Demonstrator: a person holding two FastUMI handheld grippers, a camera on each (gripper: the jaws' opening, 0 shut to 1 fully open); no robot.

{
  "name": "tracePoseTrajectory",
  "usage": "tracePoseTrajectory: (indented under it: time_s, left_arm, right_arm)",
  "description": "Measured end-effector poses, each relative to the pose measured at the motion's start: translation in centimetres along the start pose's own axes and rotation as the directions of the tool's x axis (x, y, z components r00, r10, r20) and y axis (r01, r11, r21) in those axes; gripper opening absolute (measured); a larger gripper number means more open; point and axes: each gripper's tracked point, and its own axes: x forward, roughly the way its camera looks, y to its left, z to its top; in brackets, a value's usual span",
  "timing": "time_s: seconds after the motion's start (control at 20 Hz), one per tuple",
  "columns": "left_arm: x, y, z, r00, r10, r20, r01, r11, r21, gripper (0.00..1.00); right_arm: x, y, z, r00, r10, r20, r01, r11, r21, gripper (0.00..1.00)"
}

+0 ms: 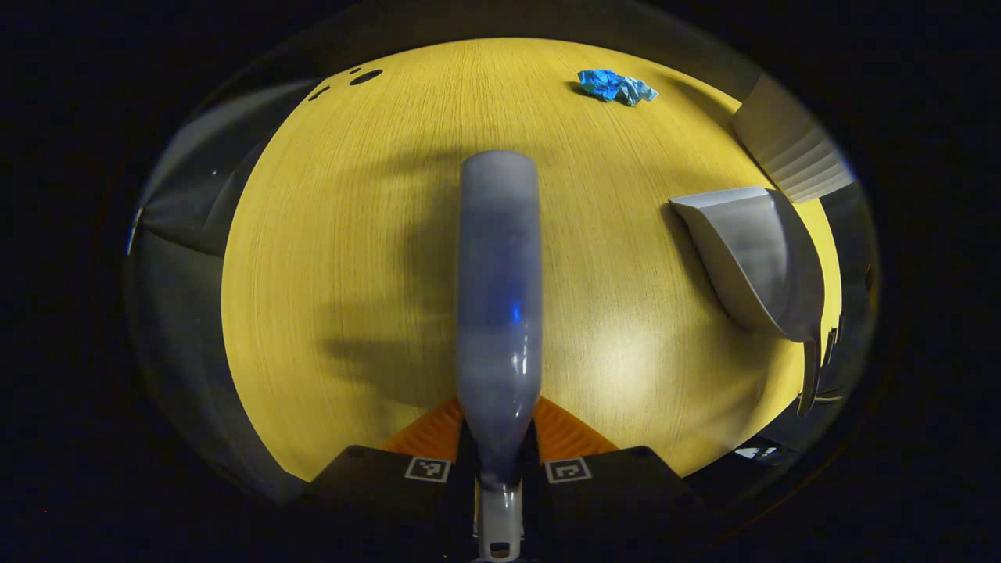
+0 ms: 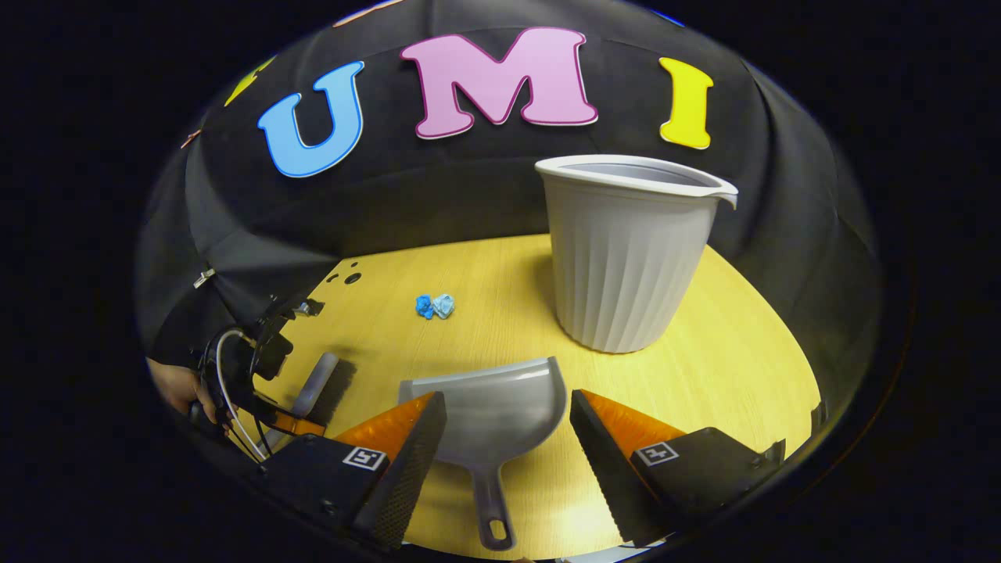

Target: Pick up the small broom and dustpan from the desktop, sweep the trash into the dustpan with the broom, and then empty the trash into the garbage bin.

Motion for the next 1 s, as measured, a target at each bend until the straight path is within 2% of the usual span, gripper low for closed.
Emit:
tracePoseTrajectory:
  time_s: [0.05,0.1,0.2,0.35,0.4,0.5,0.7,0.8,1.0]
  left_arm:
    - [-0.1,0.0,0.1,1.000,-0.001,0.011,0.001,1.000,0.001,0.30]
    - [-0.2,0.0,0.2,1.000,-0.009,0.025,0.008,1.000,0.007,0.27]
    - [-0.2,0.0,0.2,0.998,-0.025,0.055,0.024,1.000,0.017,0.25]
    - [-0.2,0.1,0.2,0.996,-0.022,0.088,0.021,1.000,0.014,0.25]
    - [-0.2,0.1,0.3,0.995,-0.020,0.097,0.019,1.000,0.011,0.23]
    - [-0.2,0.0,0.6,0.992,-0.023,0.125,0.022,1.000,0.013,0.25]
    - [-0.3,0.1,0.6,0.986,-0.038,0.162,0.034,0.999,0.028,0.25]
    - [-0.2,0.0,0.6,0.984,-0.042,0.172,0.034,0.998,0.045,0.23]
    - [-0.2,0.1,0.6,0.983,-0.047,0.177,0.034,0.997,0.076,0.25]
  right_arm:
    - [0.3,0.4,-0.4,1.000,0.010,-0.027,-0.010,1.000,-0.005,0.99]
    - [0.4,0.8,-1.0,0.998,0.020,-0.060,-0.021,1.000,-0.011,0.99]
    - [0.9,1.4,-2.3,0.991,0.026,-0.131,-0.031,0.999,-0.034,0.99]
    - [0.9,1.6,-4.2,0.973,-0.012,-0.230,-0.007,0.997,-0.081,0.99]
    - [0.8,1.6,-4.9,0.966,-0.028,-0.258,0.001,0.995,-0.102,0.99]
    - [0.9,1.2,-6.0,0.949,-0.063,-0.309,0.020,0.990,-0.141,0.99]
    - [1.6,0.7,-9.0,0.905,-0.121,-0.409,0.060,0.986,-0.158,0.98]
    - [2.1,0.8,-10.4,0.883,-0.140,-0.447,0.062,0.981,-0.186,0.98]
    - [3.6,0.8,-13.2,0.853,-0.159,-0.498,0.045,0.971,-0.233,0.98]
